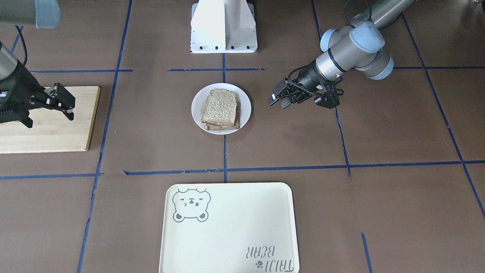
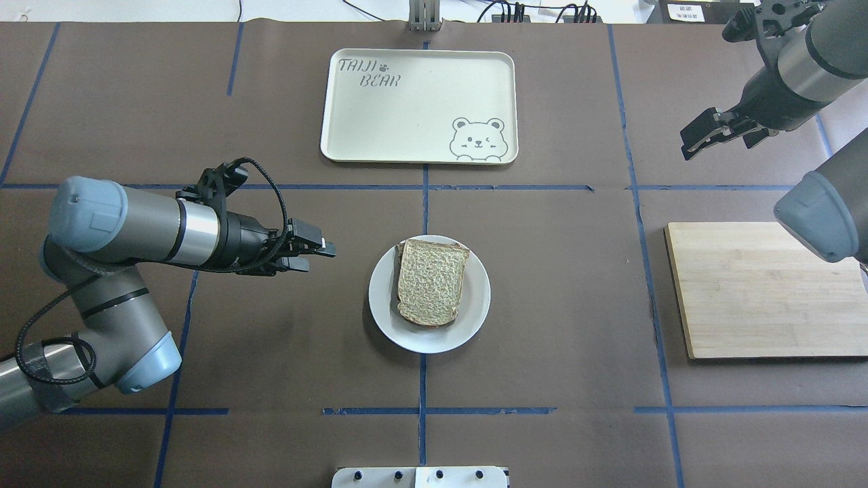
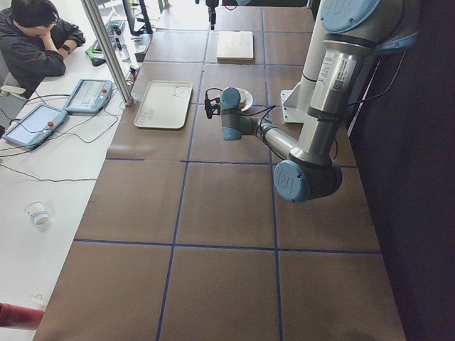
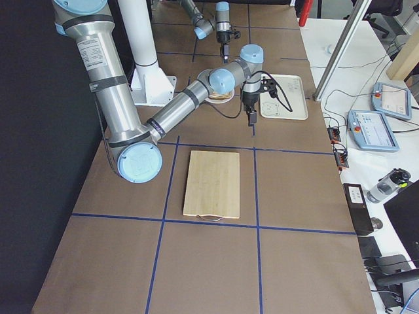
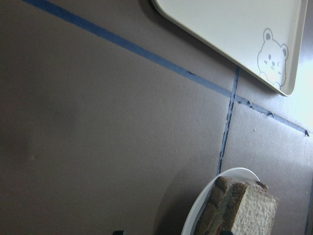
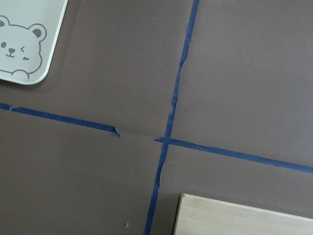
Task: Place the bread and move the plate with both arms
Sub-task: 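Grasp the rim of the white plate nearest the left gripper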
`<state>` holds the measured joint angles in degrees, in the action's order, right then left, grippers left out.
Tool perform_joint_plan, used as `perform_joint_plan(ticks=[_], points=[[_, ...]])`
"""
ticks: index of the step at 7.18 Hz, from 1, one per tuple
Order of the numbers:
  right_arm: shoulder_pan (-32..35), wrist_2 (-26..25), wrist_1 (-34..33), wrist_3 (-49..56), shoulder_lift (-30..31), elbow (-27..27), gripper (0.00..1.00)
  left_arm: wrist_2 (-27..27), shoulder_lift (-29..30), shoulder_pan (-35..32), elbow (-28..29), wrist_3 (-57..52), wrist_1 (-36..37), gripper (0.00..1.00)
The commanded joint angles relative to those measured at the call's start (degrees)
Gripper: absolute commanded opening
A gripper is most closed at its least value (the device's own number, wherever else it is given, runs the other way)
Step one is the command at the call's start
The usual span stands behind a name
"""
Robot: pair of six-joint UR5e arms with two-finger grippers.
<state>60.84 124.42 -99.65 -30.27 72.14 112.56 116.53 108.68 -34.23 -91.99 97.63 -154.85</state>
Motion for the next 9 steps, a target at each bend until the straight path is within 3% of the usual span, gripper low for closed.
perform_joint_plan(ticks=[1,3,9], points=[[0.51,1.35,0.07,0.03,0.02,-0.06,1.0,-2.8,1.26,3.02,3.91,5.1,-6.51,0.68],[0.69,1.35,0.07,-0.05,0.02,-0.06,1.0,-8.39,3.02,5.65,4.97,6.07,-6.69,0.68],[0.95,1.09,0.16,0.03,0.02,-0.41,1.0,-11.05,6.0,9.17,8.83,11.25,-7.05,0.61]])
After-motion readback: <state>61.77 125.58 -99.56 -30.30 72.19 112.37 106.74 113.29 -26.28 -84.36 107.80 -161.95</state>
